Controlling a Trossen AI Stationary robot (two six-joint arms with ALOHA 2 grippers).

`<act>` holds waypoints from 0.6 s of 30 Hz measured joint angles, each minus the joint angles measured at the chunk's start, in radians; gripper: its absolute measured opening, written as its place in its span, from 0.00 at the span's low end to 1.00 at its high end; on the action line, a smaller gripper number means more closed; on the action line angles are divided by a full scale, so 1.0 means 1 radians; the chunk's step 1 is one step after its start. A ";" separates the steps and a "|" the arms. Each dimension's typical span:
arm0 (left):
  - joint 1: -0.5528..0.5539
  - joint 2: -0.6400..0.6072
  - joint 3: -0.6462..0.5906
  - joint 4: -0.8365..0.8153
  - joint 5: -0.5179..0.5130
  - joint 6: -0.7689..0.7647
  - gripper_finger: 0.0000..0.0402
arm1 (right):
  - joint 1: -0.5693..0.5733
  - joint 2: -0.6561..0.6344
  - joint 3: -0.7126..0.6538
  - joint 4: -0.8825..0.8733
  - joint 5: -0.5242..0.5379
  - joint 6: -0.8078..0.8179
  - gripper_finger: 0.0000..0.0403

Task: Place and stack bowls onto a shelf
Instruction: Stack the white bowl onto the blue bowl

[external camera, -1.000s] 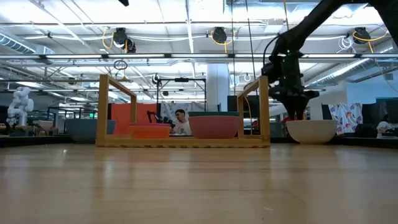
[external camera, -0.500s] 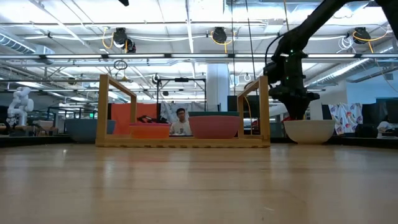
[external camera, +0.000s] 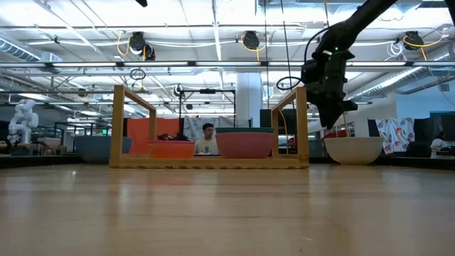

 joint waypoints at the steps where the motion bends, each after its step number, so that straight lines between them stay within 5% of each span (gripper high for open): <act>1: 0.000 0.000 0.000 0.000 0.000 -0.005 0.02 | 0.000 0.000 0.000 0.003 0.015 0.002 0.24; 18: 0.000 0.000 0.000 0.000 0.000 -0.016 0.02 | 0.002 0.012 0.000 0.007 0.125 0.022 0.28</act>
